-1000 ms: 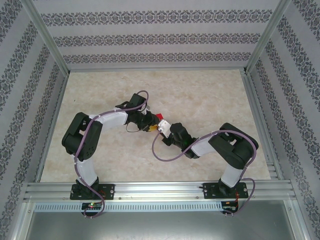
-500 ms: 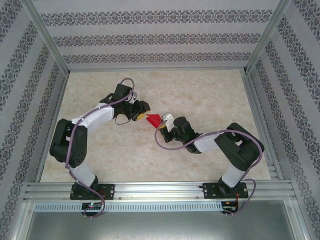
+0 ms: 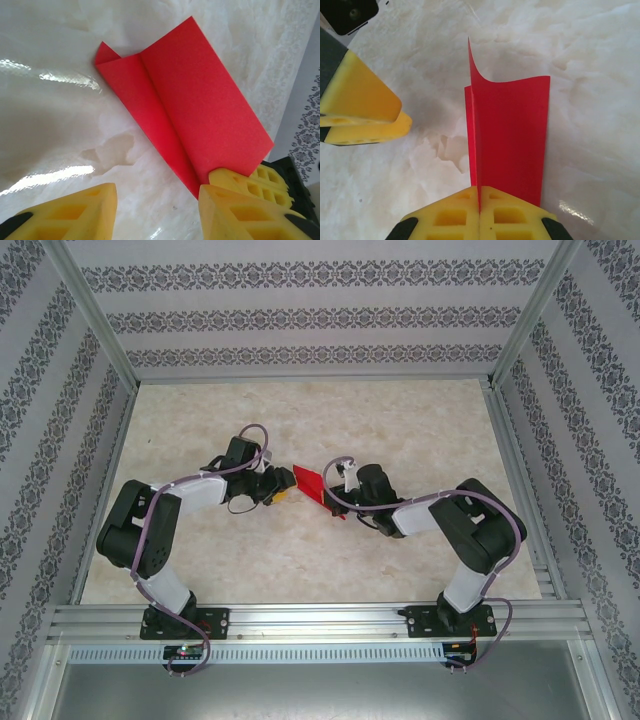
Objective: Fold a paper plane with a square sheet of paper (pick it up from the middle)
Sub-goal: Fold the wing for the fifth time at the center of the table.
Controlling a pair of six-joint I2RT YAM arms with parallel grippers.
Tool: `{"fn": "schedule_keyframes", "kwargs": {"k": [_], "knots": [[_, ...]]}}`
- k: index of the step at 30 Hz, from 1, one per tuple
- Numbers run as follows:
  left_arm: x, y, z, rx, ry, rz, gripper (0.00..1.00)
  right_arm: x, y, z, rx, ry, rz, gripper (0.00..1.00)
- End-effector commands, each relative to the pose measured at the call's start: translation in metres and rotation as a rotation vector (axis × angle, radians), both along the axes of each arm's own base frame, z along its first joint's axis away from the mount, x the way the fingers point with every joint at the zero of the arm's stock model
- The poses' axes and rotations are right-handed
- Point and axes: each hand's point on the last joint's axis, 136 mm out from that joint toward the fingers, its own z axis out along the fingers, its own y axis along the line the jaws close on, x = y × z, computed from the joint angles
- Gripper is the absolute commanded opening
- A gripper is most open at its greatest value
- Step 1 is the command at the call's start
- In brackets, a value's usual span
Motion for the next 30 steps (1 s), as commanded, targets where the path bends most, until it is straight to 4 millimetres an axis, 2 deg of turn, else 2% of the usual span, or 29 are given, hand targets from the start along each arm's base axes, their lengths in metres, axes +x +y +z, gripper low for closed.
{"fn": "schedule_keyframes", "kwargs": {"k": [1,14,30], "knots": [[0.009,-0.009,0.022,-0.080,-0.093,-0.004,0.47,0.001,0.009,0.005,0.076,0.058,0.009,0.00],[0.005,-0.031,0.015,-0.129,-0.088,-0.058,0.42,0.002,0.013,-0.008,0.141,0.193,0.016,0.00],[0.007,-0.054,0.009,-0.164,-0.088,-0.110,0.36,0.003,0.008,-0.028,0.139,0.276,-0.019,0.00]]}}
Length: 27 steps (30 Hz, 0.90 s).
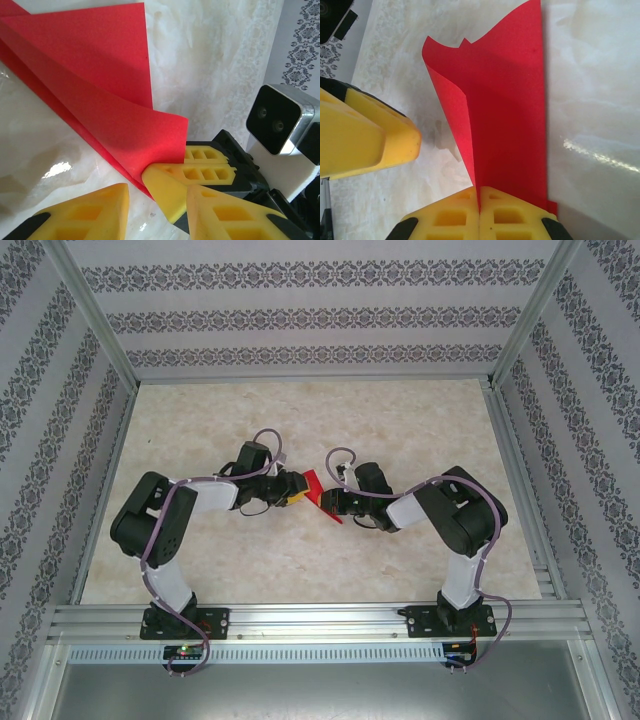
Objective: Fold a paper plane with a square sheet of paper (pick it up from the middle)
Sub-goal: Fold the wing for the fifth time at the center of the table.
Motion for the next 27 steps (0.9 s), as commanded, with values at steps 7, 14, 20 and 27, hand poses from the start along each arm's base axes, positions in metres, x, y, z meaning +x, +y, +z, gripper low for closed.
{"fn": "schedule_keyframes", "kwargs": {"k": [7,14,20,27], "knots": [[0.015,-0.020,0.007,-0.054,-0.039,-0.034,0.34,0.005,-0.002,-0.003,-0.004,0.009,-0.008,0.00],[0.019,-0.022,0.001,-0.046,-0.032,-0.042,0.32,0.004,-0.002,-0.005,-0.006,0.017,-0.005,0.00],[0.021,-0.023,-0.009,-0.025,-0.014,-0.054,0.30,0.003,-0.003,-0.006,-0.006,0.026,-0.006,0.01],[0.023,-0.023,-0.019,0.005,0.001,-0.063,0.28,0.004,-0.004,-0.005,0.002,0.032,-0.009,0.02]]}}
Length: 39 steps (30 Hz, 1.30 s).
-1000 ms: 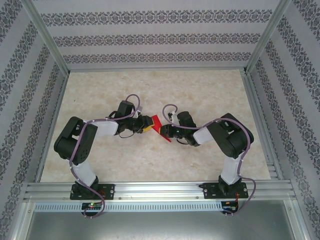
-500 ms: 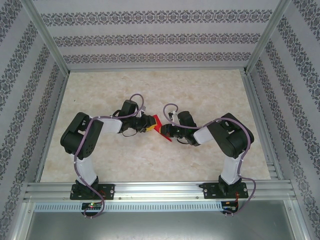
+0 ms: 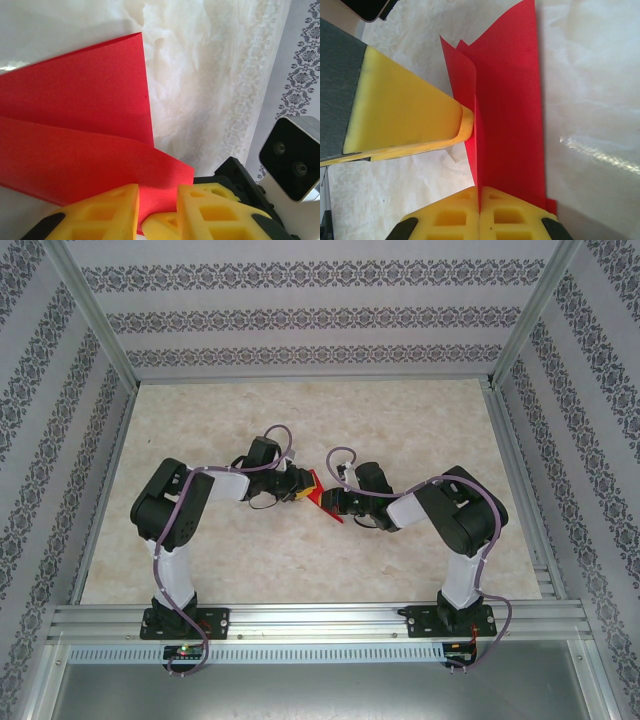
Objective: Fold a paper plane with a square sheet of paper (pick it up from the middle)
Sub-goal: Fold the wing for the fifth time at the center of the table.
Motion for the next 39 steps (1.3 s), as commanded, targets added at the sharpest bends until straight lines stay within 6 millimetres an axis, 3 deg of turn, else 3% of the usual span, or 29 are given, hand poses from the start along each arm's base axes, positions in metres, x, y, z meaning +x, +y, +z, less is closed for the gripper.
{"fn": "schedule_keyframes", "kwargs": {"k": [1,8,17,23,32,39], "knots": [[-0.001,-0.004,-0.003,0.017,-0.012,-0.034,0.27,0.003,-0.002,-0.004,0.007,0.027,-0.005,0.03],[-0.005,0.002,-0.018,0.067,0.016,-0.028,0.26,0.001,-0.001,0.015,0.028,0.027,0.006,0.15],[-0.006,0.003,-0.021,0.068,0.022,-0.027,0.25,-0.009,0.000,0.024,0.035,0.065,0.041,0.18],[-0.006,0.002,-0.022,0.071,0.023,-0.033,0.25,-0.018,-0.008,0.018,-0.002,0.087,0.042,0.18],[-0.005,0.001,-0.019,0.065,0.019,-0.037,0.24,-0.025,-0.017,-0.007,-0.053,0.151,0.016,0.11],[-0.001,-0.007,0.004,0.016,-0.026,-0.064,0.25,-0.024,-0.023,-0.021,-0.063,0.200,-0.021,0.06]]}}
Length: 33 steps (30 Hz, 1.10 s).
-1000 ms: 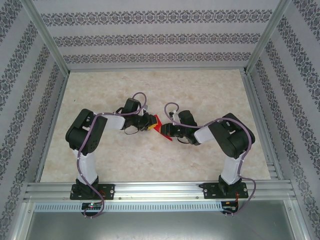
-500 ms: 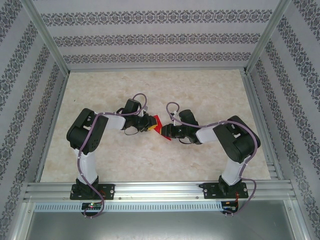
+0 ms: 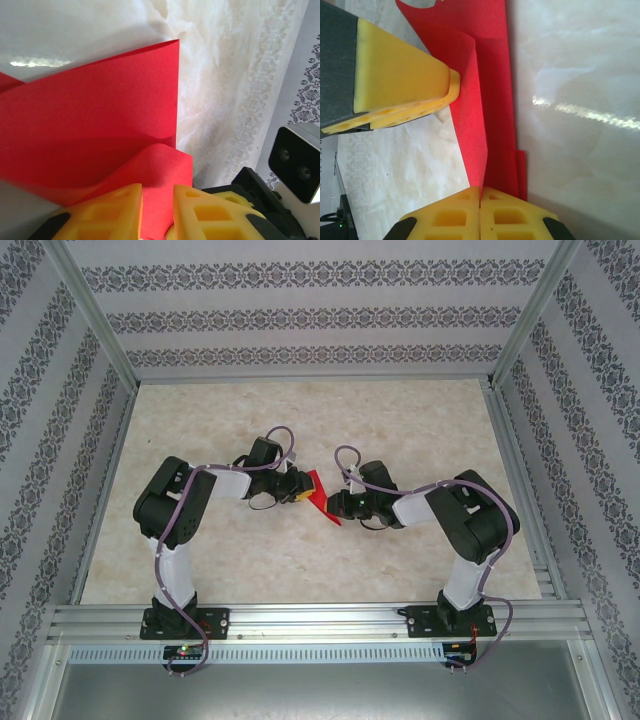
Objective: Fold a paper plane with a square sheet of paper (pick it up from the middle)
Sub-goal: Fold the wing for the fifth time at the center of the table.
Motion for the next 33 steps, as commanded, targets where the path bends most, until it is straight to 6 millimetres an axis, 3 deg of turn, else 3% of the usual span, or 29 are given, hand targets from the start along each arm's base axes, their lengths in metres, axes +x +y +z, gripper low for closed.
{"fn": "schedule_keyframes", "kwargs": {"k": [1,6,15,22,33], "knots": [[0.002,-0.009,0.019,-0.029,-0.048,-0.042,0.25,-0.002,-0.010,-0.018,-0.035,0.043,-0.031,0.06],[-0.004,-0.011,0.031,-0.058,-0.064,-0.057,0.26,-0.003,-0.011,-0.022,-0.052,0.056,-0.032,0.07],[-0.022,-0.018,0.017,-0.050,-0.030,-0.086,0.25,-0.004,-0.012,-0.023,-0.061,0.068,-0.028,0.09],[-0.022,-0.012,-0.006,0.015,0.019,-0.068,0.22,-0.002,-0.005,-0.001,-0.013,0.049,-0.011,0.14],[-0.024,-0.009,-0.012,0.043,0.026,-0.071,0.21,-0.017,-0.007,0.015,-0.013,0.105,0.016,0.18]]}}
